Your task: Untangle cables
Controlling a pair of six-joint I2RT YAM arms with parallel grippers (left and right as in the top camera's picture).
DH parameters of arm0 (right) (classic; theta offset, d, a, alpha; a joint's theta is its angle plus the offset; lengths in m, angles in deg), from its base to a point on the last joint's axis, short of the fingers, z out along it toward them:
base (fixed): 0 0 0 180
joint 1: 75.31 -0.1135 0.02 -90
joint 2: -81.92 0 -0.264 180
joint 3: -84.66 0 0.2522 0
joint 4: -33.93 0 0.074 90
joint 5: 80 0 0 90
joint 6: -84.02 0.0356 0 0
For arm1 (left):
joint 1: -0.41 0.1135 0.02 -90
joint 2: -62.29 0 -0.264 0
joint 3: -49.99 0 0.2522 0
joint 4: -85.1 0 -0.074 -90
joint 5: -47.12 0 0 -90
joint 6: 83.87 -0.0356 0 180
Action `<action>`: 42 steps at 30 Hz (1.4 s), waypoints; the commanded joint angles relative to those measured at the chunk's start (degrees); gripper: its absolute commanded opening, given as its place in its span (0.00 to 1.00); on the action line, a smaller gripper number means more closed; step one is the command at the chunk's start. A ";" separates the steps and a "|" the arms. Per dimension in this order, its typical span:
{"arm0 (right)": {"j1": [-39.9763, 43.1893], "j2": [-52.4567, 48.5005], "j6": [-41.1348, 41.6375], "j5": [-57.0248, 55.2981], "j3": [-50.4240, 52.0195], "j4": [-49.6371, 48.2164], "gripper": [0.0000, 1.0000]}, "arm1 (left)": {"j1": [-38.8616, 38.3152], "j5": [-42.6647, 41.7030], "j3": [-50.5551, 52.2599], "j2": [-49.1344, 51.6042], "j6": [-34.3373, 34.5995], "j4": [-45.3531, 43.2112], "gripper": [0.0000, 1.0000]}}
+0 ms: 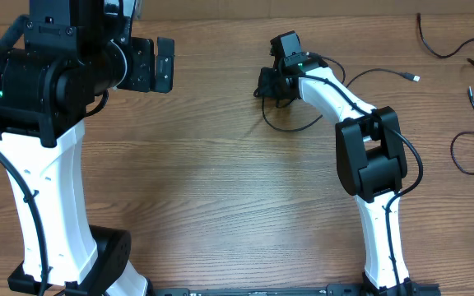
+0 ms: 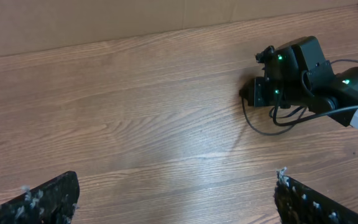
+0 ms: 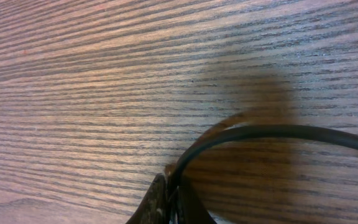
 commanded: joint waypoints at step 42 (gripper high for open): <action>8.22 41.81 -10.23 -6.19 -12.41 26.82 0.04 | -0.42 -1.77 -0.07 -0.50 -1.14 -0.20 1.00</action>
